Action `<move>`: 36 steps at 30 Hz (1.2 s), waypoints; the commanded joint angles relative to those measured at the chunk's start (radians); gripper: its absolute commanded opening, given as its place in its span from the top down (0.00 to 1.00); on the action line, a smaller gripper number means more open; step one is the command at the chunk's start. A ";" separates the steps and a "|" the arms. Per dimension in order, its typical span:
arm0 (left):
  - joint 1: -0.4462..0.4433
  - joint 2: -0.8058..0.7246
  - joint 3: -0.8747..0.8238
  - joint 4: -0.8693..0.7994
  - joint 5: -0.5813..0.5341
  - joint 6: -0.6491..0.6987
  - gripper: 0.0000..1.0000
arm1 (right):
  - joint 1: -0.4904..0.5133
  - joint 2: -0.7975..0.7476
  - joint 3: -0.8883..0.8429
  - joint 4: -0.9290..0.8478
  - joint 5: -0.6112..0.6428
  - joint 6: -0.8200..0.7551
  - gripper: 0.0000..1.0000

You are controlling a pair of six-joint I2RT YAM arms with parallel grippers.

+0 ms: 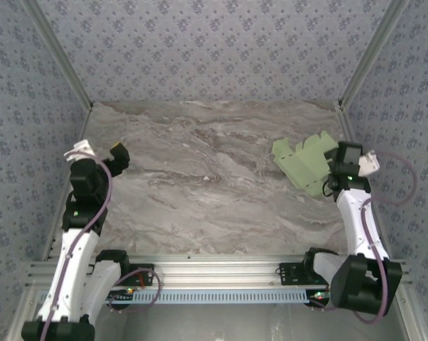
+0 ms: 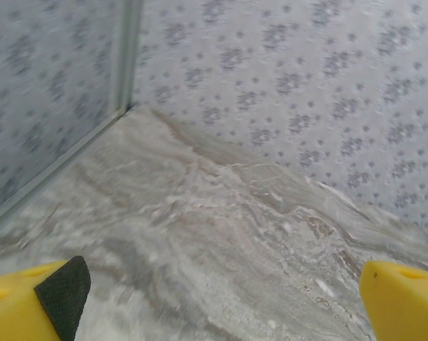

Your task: Fold the paper box

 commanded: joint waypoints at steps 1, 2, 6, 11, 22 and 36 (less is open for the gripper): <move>0.014 -0.037 0.002 -0.233 0.013 -0.111 0.01 | -0.083 0.029 -0.063 -0.129 -0.226 0.236 0.00; 0.014 -0.043 -0.010 -0.234 0.049 -0.112 0.01 | -0.104 0.044 -0.081 -0.102 -0.275 0.253 0.00; 0.014 -0.022 -0.038 -0.243 0.114 -0.131 0.01 | -0.162 0.143 -0.043 -0.097 -0.326 0.178 0.00; 0.008 -0.016 -0.056 -0.232 0.167 -0.150 0.01 | -0.182 0.282 0.059 -0.095 -0.421 -0.038 0.00; 0.003 -0.016 -0.079 -0.236 0.165 -0.167 0.01 | -0.148 0.393 0.018 0.014 -0.515 0.015 0.45; 0.003 -0.045 -0.063 -0.306 0.188 -0.160 0.01 | 0.045 0.364 -0.042 0.008 -0.434 0.030 0.89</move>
